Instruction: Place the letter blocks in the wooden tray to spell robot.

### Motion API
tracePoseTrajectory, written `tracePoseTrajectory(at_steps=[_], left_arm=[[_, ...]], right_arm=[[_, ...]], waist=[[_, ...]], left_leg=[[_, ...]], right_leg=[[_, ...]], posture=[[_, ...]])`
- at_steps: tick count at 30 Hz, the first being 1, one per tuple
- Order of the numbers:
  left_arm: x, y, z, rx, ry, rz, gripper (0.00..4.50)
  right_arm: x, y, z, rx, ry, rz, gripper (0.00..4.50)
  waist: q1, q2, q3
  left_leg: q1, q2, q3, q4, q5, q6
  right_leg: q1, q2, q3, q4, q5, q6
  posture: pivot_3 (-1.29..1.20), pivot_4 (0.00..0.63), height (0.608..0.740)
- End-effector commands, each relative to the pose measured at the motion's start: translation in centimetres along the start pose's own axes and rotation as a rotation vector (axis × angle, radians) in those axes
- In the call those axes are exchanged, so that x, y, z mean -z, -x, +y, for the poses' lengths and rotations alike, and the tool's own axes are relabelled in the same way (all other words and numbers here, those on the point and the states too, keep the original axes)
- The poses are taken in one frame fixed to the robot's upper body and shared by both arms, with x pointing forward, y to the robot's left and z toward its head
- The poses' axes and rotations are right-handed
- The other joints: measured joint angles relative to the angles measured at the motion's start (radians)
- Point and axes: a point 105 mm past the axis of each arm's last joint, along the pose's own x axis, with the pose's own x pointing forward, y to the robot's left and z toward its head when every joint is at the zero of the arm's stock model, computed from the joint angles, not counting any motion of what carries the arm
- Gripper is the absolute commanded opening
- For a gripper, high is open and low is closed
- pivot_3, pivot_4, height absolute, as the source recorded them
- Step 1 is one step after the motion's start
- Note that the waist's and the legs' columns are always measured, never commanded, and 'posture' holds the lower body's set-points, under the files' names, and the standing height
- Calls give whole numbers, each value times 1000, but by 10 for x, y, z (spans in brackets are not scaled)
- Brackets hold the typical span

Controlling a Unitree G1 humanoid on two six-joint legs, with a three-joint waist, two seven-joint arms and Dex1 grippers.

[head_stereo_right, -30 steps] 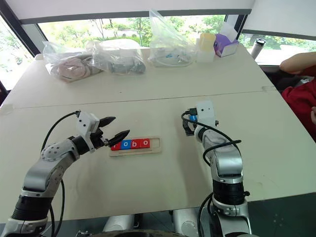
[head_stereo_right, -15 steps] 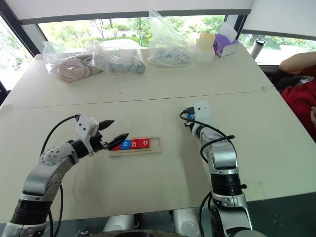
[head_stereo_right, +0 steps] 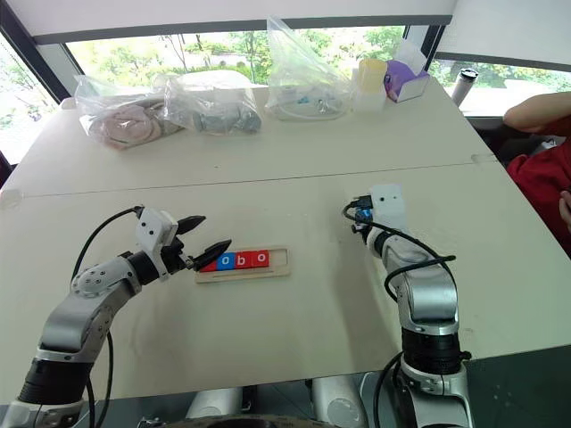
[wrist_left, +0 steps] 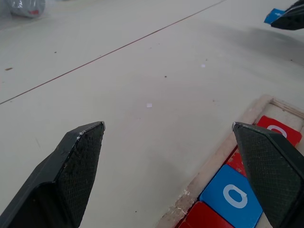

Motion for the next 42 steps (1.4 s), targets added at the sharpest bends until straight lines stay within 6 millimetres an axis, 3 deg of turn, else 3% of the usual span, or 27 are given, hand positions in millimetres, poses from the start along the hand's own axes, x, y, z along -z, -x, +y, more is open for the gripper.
tracePoseTrajectory(at_steps=[1, 5, 11, 12, 14, 17, 20, 23, 26, 29, 32, 42], left_arm=[[-8, 2, 5, -5, -40, -21, 4500], [-6, -2, 3, 13, -44, -16, 4500], [-6, -4, 6, 21, -59, -13, 4500], [-6, -4, 6, 20, -60, -13, 4500], [-6, -3, 7, 17, -62, -13, 4500], [-6, -2, 9, 13, -64, -13, 4500], [-6, -2, 9, 15, -68, -11, 4500], [-8, -1, 8, 37, -75, -10, 4500], [-15, 4, 1, 109, -84, -2, 4500], [-19, 11, -4, 186, -107, 29, 4500], [-22, 15, 0, 184, -127, 40, 4500], [-23, 19, 4, 143, -108, 31, 4500]], right_arm=[[-8, 29, 28, -65, -39, -16, 1173], [9, 35, 44, -86, -125, 74, 1173], [28, 35, 57, -157, -206, 195, 4208], [29, 37, 65, -211, -196, 201, 4402], [17, 35, 61, -219, -147, 157, 4402], [-13, 28, 38, -175, 9, 14, 4402], [-43, 26, 25, -310, 121, -130, 4402], [-50, 26, 17, -408, 233, -173, 4402], [-44, 38, 22, -642, 372, -196, 4402], [-19, 36, 17, -739, 460, -111, 4402], [2, 30, 16, -767, 555, -56, 4402], [21, 7, 26, -736, 517, -60, 4402]], waist=[[0, 0, 0], [1, 0, 0], [2, 0, 0], [1, 0, -1], [-1, 0, -1], [-1, 0, 0], [0, 0, 0], [1, -1, 0], [1, -1, 0], [-1, -1, 0], [1, -1, 0], [4, -1, 0]], left_leg=[[-3, 0, -1, 0, 0, 0], [-8, 0, -1, 1, 0, 0], [-9, 0, 0, 3, 0, 0], [-9, 0, 0, 3, 0, 0], [-8, 0, 0, 2, 0, 0], [-8, -1, 0, 2, 0, 0], [-8, -2, 0, 3, 0, 0], [-9, -2, 0, 2, 0, 0], [-9, -2, 0, 2, -1, 2], [-8, -2, 0, 2, -2, 4], [-8, -2, 0, 3, -2, 4], [-9, -2, 1, 5, -2, 4]], right_leg=[[-3, 0, 0, 1, 0, 1], [-8, -1, -1, 1, 2, 3], [-7, -3, -1, -1, 1, 0], [-7, -3, -1, -1, 1, 0], [-7, -2, -1, 0, 1, 0], [-7, -2, -1, 0, 1, 0], [-7, -2, -1, -1, 1, 0], [-6, -1, -1, -1, 1, 1], [-7, -1, -1, -1, 2, 4], [-7, 0, -1, -1, 1, 5], [-6, -1, -1, -1, 1, 3], [-6, -1, 0, 0, 2, 3]], posture=[[0, 150, 740], [0, 150, 740], [0, 150, 740], [0, 150, 740], [0, 150, 740], [0, 150, 740], [0, 150, 740], [0, 150, 740], [0, 150, 740], [0, 150, 740], [0, 150, 740], [0, 150, 740]])
